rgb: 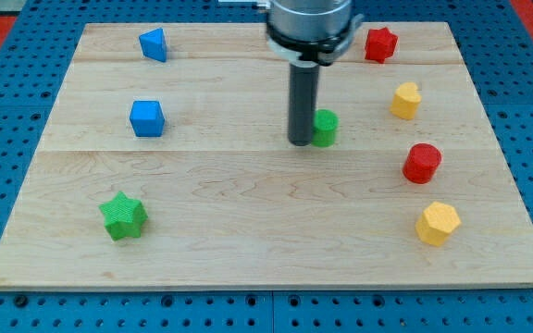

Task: Slide the green circle slightly right

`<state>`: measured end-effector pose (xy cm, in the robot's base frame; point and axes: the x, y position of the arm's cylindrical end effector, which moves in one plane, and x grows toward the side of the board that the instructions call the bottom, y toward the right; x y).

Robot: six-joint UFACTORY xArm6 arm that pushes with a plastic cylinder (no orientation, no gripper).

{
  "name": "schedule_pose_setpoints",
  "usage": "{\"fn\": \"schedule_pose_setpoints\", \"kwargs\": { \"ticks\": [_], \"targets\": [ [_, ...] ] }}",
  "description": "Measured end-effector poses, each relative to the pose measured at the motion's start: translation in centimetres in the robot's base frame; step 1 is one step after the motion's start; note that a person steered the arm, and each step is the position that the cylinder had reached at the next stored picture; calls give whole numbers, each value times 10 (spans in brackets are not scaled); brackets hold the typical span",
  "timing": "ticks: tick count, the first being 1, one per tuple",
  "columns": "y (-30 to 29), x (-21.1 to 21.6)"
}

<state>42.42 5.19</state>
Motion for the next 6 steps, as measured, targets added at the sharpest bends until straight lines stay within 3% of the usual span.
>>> {"fn": "schedule_pose_setpoints", "kwargs": {
  "ticks": [3, 6],
  "targets": [
    [-32, -6],
    [13, -34]
  ]
}}
